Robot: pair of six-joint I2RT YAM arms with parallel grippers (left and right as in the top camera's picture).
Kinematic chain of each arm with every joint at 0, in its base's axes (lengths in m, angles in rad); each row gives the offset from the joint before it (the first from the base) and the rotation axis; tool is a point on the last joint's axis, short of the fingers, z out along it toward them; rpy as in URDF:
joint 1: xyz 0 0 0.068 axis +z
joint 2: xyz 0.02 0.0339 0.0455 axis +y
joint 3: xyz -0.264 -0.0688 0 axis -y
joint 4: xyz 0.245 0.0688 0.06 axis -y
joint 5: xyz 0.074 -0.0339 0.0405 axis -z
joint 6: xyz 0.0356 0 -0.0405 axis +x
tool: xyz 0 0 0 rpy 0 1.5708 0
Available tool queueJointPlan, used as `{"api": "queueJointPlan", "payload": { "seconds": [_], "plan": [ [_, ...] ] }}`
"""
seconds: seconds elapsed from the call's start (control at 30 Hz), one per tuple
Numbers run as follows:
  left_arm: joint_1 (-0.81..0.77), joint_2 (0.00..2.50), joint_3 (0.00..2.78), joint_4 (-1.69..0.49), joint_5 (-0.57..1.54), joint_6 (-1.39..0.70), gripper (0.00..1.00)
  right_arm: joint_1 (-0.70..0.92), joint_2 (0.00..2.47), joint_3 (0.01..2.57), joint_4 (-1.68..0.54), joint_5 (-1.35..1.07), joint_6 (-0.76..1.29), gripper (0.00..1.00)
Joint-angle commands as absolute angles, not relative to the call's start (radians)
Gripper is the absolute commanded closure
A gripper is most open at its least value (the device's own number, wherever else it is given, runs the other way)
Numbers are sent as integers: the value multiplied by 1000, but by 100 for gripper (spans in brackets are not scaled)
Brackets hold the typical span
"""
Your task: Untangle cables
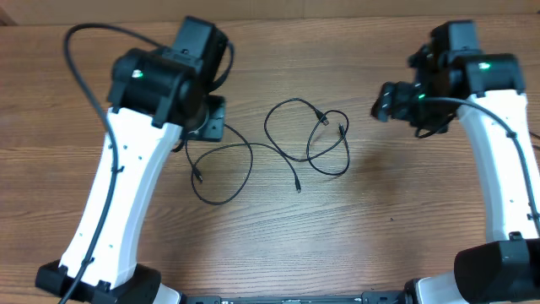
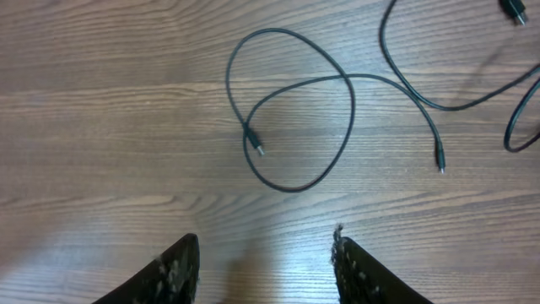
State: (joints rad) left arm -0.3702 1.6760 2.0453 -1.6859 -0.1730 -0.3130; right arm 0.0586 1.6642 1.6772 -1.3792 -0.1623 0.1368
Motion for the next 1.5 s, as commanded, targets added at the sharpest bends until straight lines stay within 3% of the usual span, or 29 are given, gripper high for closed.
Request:
{"api": "queueJointPlan", "payload": {
  "seconds": [0.0,0.33,0.6,0.67,0.8,0.93,1.37,1.47],
  "plan": [
    [-360,1627,2015,-1690,-146,-344,48,133,1652,1620,-1358,-208,130,13],
    [-358,1464,1857,-1690,-239,-427,45,351,1655,1436,-1090,-210,156,9],
    [-358,1442,1853,-1690,-236,-427,44,478,1739,1306,-847,-47,155,9],
    [-358,1442,1853,-1690,-236,-427,44,497,1794,1302,-817,9,147,13],
    [-358,1442,1853,-1689,-235,-435,43,500,1860,1302,-789,8,126,27],
    [-358,1442,1853,-1690,-235,-434,43,500,1913,1302,-798,7,65,32],
    [-358,1442,1853,-1687,-235,-435,42,500,2010,1301,-787,7,-192,32],
    [-358,1442,1853,-1687,-235,-435,42,500,2012,1301,-775,7,-224,27]
  ]
}}
